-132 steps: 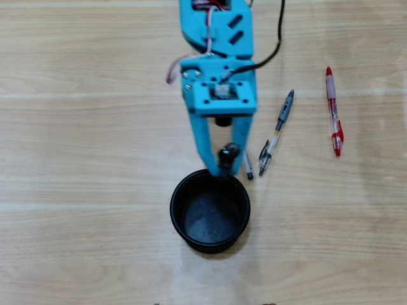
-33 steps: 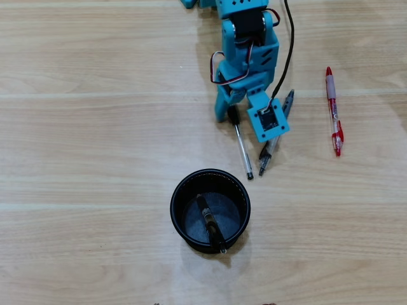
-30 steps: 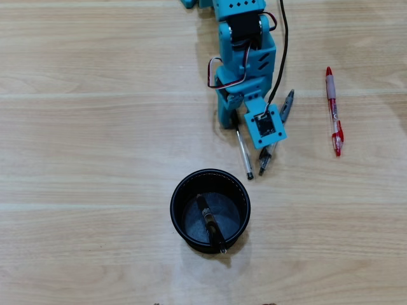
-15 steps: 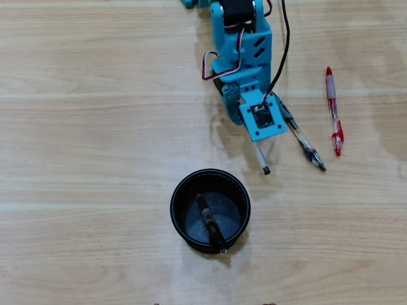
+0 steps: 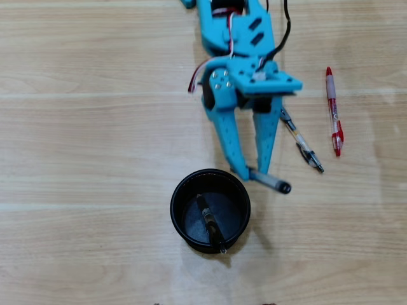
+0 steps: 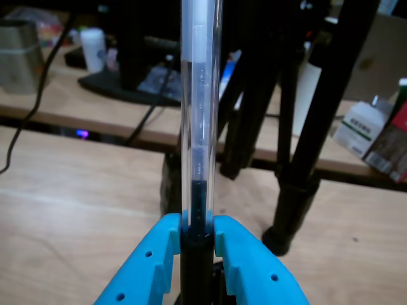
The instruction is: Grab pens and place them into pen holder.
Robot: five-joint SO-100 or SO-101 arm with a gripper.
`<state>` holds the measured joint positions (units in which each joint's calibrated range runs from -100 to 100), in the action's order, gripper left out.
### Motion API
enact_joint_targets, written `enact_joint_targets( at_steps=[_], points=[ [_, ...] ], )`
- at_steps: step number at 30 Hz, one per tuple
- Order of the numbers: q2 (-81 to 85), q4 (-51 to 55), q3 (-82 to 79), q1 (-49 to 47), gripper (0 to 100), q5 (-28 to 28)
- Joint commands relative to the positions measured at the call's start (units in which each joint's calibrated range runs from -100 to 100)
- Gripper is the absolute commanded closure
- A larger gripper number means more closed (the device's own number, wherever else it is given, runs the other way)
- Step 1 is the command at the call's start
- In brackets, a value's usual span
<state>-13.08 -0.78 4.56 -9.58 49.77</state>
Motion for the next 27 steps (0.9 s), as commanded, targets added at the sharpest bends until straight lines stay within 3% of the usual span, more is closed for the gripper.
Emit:
enact_joint_targets(
  at_steps=[1, 13, 18, 22, 27],
  points=[
    [-8.1, -16.9, 2.9, 1.6, 98, 6.3],
    [-11.6, -17.4, -2.4, 4.5, 98, 6.8],
    [-11.5, -22.6, -5.9, 4.7, 83, 5.5],
    [-11.2, -32.7, -9.3, 5.4, 82, 4.7],
    [-2.5, -28.2, -10.9, 4.7, 82, 2.5]
  ],
)
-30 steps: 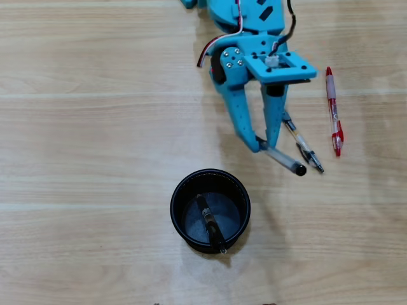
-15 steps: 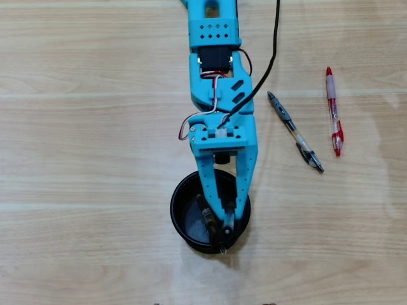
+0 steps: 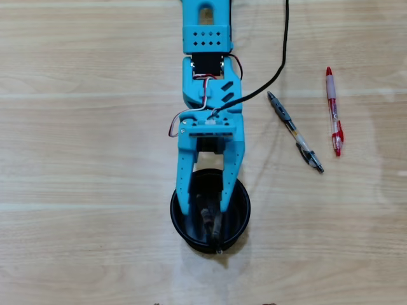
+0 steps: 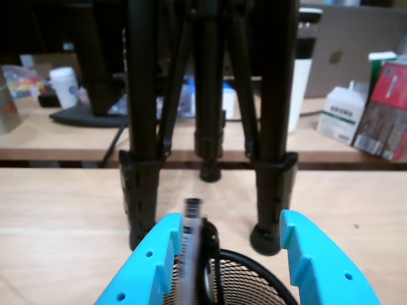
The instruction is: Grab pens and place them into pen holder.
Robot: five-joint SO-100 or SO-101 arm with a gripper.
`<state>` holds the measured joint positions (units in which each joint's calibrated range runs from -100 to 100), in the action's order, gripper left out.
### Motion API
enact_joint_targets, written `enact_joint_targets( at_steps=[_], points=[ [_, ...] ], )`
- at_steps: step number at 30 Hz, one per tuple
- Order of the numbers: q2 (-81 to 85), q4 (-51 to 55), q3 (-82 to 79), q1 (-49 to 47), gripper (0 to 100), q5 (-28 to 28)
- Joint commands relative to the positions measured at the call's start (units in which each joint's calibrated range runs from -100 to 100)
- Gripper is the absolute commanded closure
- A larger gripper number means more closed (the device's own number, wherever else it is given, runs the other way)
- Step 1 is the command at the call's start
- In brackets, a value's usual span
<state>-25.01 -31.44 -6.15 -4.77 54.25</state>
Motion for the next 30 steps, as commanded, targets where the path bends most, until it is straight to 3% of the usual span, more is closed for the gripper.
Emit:
enact_joint_targets(
  at_steps=[1, 8, 11, 15, 17, 19, 30],
  points=[
    [12.6, 6.7, -0.5, -0.7, 82, -3.2],
    [39.0, 59.1, -5.6, -10.6, 82, -17.4],
    [41.5, 72.0, -11.6, -16.8, 82, -20.8],
    [34.2, 73.0, -17.8, -24.0, 81, -20.6],
    [28.7, 73.7, -17.2, -25.2, 78, -17.6],
    [24.2, 73.9, -15.7, -26.0, 75, -14.8],
    [17.1, 83.5, -11.1, -24.7, 72, -14.3]
  ],
)
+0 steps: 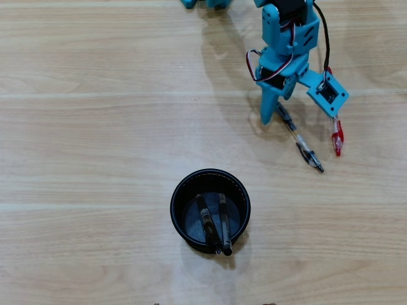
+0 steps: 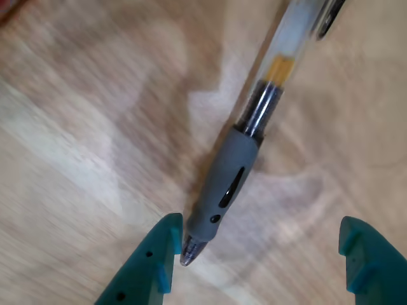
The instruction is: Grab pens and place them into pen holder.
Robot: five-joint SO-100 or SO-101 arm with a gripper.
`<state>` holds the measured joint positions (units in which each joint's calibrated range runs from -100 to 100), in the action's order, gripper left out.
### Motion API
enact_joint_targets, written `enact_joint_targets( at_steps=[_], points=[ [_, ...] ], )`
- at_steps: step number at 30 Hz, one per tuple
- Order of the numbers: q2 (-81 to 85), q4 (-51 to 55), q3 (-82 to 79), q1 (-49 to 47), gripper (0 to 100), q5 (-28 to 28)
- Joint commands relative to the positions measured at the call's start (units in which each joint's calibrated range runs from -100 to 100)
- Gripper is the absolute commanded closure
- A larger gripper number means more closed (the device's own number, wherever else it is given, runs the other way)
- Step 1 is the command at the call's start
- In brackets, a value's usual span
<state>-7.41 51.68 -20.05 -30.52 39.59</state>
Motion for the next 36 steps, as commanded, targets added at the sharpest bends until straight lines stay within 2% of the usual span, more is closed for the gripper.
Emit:
enact_joint_targets(
  at_steps=[1, 10, 23, 27, 30, 36],
  points=[
    [-0.8, 0.3, 2.9, 0.9, 72, 0.4],
    [-5.4, 0.1, 4.3, -0.1, 72, 6.9],
    [-12.5, 0.8, 12.4, -0.1, 72, 7.5],
    [-13.8, 0.9, 12.2, 0.0, 83, 10.7],
    [-13.9, 1.0, 12.2, 0.0, 98, 13.0],
    [-11.1, 0.5, 12.9, 0.4, 98, 13.3]
  ],
)
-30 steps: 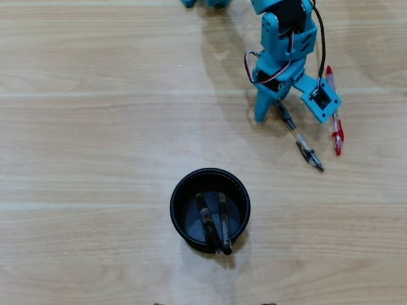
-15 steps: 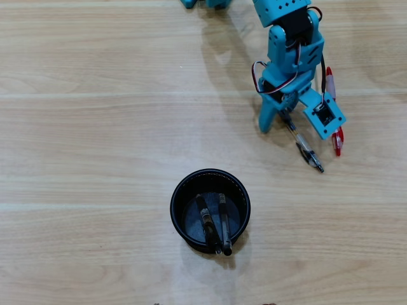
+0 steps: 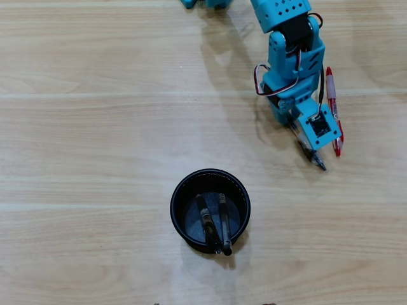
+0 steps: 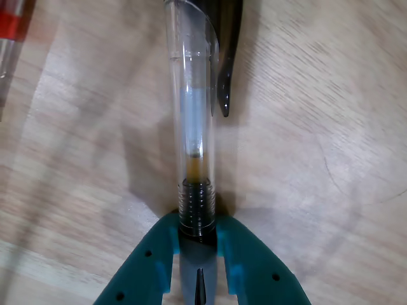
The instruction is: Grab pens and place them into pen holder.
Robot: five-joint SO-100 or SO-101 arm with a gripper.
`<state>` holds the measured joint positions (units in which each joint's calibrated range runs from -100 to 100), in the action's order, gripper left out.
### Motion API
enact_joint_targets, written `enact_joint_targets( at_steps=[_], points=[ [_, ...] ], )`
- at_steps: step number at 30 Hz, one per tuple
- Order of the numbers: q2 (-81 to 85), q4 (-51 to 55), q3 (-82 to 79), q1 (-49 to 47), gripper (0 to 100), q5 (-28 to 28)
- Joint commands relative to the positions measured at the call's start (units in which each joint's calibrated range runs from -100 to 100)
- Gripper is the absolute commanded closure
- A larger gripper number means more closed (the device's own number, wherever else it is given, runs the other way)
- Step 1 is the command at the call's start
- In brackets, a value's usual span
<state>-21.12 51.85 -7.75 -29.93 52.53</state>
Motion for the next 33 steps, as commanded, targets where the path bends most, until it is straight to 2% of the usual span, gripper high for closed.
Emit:
enact_joint_targets(
  at_steps=[1, 10, 12, 13, 14, 16, 21, 28, 33],
  points=[
    [4.1, 0.4, 0.6, -0.2, 98, 0.3],
    [21.1, -0.5, 3.8, 5.2, 98, 0.2],
    [23.8, -3.4, 5.4, 6.9, 98, -1.0],
    [24.7, -6.2, 6.0, 7.8, 98, -2.6],
    [25.7, -14.3, 6.2, 9.8, 98, -4.8],
    [26.2, -24.0, 5.4, 11.6, 98, -6.1],
    [25.8, -41.7, 2.0, 16.4, 98, -5.8],
    [20.2, -53.5, -0.6, 21.0, 98, -5.6],
    [12.7, -62.3, -0.6, 21.3, 98, -1.9]
  ],
)
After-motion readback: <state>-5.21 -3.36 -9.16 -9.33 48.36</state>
